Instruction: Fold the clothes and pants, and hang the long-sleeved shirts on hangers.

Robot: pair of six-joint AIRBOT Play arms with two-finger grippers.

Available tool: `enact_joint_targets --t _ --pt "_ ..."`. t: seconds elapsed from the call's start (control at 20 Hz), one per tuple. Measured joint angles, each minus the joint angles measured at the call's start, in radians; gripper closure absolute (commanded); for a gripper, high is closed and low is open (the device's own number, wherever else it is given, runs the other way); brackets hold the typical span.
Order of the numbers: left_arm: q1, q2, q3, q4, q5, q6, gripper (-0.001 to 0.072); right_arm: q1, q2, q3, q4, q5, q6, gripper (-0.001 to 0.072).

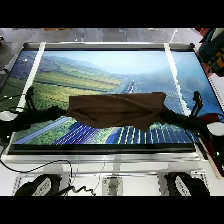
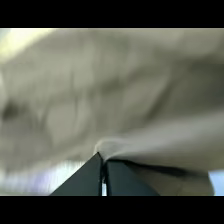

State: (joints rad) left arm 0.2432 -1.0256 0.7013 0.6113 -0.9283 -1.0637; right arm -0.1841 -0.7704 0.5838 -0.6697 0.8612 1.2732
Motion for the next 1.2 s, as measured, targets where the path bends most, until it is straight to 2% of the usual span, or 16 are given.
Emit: enact_joint_targets --t 0.25,0.3,0.35,0.4,0.6,0.7,0.75,0.8,0.9,0.95,1.0,1.2 --pt "-0.093 -0.155 0.072 -0.139 0.291 -0.027 0.0694 0.075 -0.315 0.202 0.036 -0.264 0.002 0.0698" --pt "-0.104 -0.196 0.103 -0.154 0.323 -0.029 0.0632 0.080 -0.384 0.253 0.039 -0.298 0.002 0.0684" --pt "-0.115 -0.243 0.140 -0.166 0.350 -0.029 0.0308 0.084 -0.445 0.296 0.040 -0.325 0.005 0.0416" --pt "-0.124 -0.290 0.175 -0.173 0.370 -0.029 0.0001 0.087 -0.507 0.336 0.041 -0.354 0.010 0.0016" --pt "-0.137 -0.427 0.274 -0.184 0.389 -0.032 -0.0003 0.090 -0.657 0.426 0.034 -0.380 0.018 0.0022" --pt "-0.118 -0.457 0.294 -0.140 0.374 -0.028 0.0032 0.083 -0.682 0.444 -0.003 -0.356 0.019 0.0022" --pt "-0.103 -0.465 0.299 -0.105 0.354 -0.026 0.0083 0.077 -0.688 0.451 -0.021 -0.334 0.019 0.0023" --pt "-0.085 -0.471 0.304 -0.062 0.325 -0.026 0.0089 0.071 -0.694 0.456 -0.041 -0.309 0.019 0.0023" --pt "-0.046 -0.481 0.309 0.034 0.261 -0.031 0.0076 0.062 -0.701 0.462 -0.071 -0.243 0.020 0.0023" --pt "-0.030 -0.485 0.311 0.077 0.235 -0.037 0.0001 0.062 -0.703 0.463 -0.083 -0.212 0.021 0.0024" --pt "-0.019 -0.491 0.312 0.108 0.207 -0.038 -0.0013 0.064 -0.705 0.464 -0.093 -0.178 0.021 0.0023" --pt "-0.040 -0.539 0.319 0.166 0.144 -0.047 -0.0003 0.110 -0.707 0.467 -0.116 -0.110 0.020 0.0035"
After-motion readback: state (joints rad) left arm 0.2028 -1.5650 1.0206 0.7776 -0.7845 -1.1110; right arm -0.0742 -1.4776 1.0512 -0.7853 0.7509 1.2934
